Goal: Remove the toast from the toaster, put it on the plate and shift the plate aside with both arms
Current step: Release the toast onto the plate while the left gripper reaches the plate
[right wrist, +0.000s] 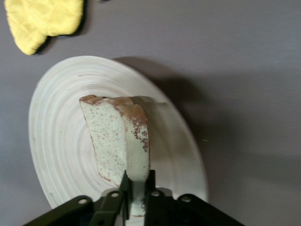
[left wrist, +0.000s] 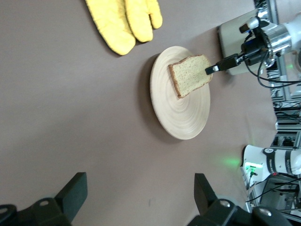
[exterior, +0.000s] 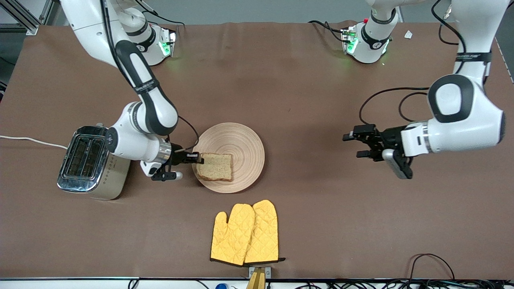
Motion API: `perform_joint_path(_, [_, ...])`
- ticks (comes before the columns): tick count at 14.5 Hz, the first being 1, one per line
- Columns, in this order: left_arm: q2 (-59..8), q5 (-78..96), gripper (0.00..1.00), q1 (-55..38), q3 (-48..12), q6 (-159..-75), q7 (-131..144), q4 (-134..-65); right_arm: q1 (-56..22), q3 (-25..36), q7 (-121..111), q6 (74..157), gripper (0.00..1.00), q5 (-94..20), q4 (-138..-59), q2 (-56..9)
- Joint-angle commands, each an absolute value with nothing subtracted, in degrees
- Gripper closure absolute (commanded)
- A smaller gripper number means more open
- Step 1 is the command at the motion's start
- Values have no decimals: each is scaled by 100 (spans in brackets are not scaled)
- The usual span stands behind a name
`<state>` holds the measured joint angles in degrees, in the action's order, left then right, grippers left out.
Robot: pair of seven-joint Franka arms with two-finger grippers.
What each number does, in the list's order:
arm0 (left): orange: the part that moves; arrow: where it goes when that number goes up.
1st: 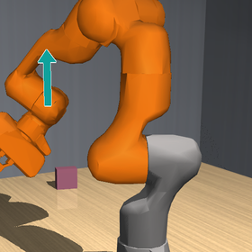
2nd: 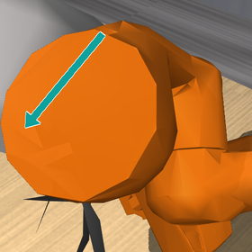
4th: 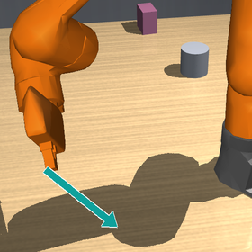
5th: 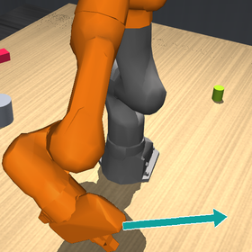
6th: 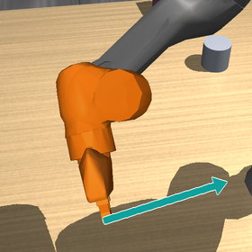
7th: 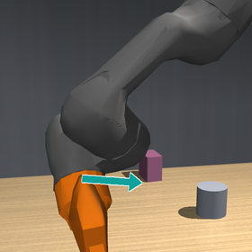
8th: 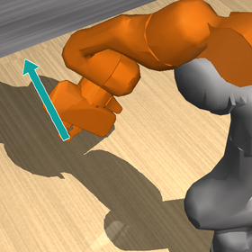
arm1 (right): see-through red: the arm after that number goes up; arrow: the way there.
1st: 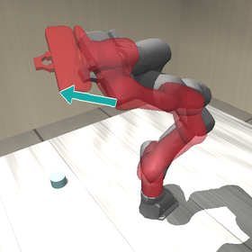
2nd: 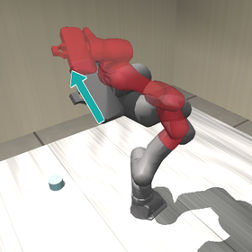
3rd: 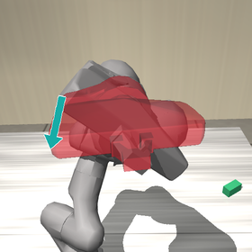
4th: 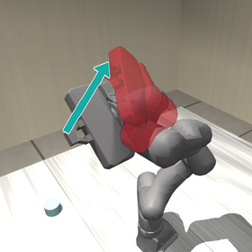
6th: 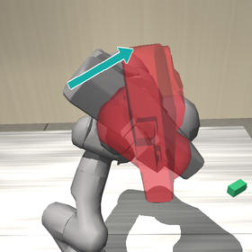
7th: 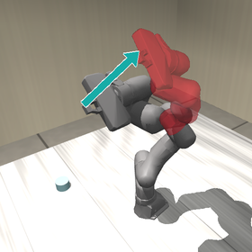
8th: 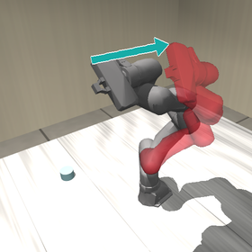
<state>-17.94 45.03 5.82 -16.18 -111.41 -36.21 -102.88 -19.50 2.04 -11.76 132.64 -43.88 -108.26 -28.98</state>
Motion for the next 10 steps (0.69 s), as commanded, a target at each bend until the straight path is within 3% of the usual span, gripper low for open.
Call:
perform_joint_path(1, [-2108, 4903, 1, 598, -1836, -11495, -3945, -10415, -1881, 158, -1195, 13149, 0, -4315, -10916, -2812])
perform_joint_path(5, [-2477, 5685, 7, 493, -2091, -11978, -4034, -10573, -1890, 158, -898, 13026, 0, -4315, -10907, -2804])
perform_joint_path(10, [-3215, 6975, 14, -148, -2118, -12761, -4550, -10521, -1881, 763, -669, 11859, 0, -3167, -10610, -2418])
